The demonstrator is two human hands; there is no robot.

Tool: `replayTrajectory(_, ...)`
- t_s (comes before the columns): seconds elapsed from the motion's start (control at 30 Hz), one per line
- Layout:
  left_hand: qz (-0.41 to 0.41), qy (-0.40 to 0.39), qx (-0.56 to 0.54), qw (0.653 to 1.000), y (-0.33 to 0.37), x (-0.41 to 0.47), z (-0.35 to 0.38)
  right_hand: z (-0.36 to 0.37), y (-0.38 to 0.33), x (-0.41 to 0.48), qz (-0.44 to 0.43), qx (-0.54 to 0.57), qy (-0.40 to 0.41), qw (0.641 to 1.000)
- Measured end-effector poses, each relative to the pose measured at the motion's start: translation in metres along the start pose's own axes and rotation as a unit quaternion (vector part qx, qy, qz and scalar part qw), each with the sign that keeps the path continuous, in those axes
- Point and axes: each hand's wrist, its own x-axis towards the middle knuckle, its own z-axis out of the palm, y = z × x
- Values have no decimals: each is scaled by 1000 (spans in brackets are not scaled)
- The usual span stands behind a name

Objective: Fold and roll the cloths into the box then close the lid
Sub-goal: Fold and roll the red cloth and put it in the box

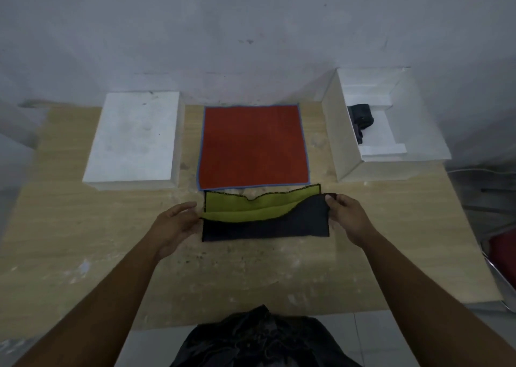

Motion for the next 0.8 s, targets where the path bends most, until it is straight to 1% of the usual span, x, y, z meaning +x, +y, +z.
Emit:
replayTrajectory(0.03,-6,8,-20,1000,3,5,2,2,1,7,8,4,4,1000)
replayTrajectory(0.2,-12,46,-102,994,7,28,13,12,7,32,27,-50,46,997)
replayTrajectory(0.33,-9,71,-173,982,4,44,17,19,-2,42,11,-81,74,994)
replayTrajectory(0.4,-7,71,-203,977,3,49,17,19,0,50,10,-99,92,991)
replayTrajectory(0.47,4,65,-208,976,1,47,19,15,6,54,28,-113,109,987)
replayTrajectory(0.53,23,95,-146,984,-4,43,22,13,12,56,49,-110,121,985)
replayTrajectory(0.57,31,129,-85,988,-6,39,25,11,13,54,47,-113,124,985)
replayTrajectory(0.63,45,179,49,982,-14,30,31,10,11,44,33,-129,124,983)
replayTrajectory(0.67,55,187,118,974,-20,25,34,10,9,37,32,-141,128,981)
replayTrajectory(0.7,69,192,201,958,-26,21,36,11,8,29,32,-152,133,979)
replayTrajectory(0.73,86,189,286,935,-32,17,37,11,10,22,33,-165,133,977)
replayTrajectory(0.77,96,188,350,913,-38,14,38,12,12,14,34,-187,129,973)
replayTrajectory(0.8,104,188,380,900,-44,11,38,13,16,7,38,-219,121,968)
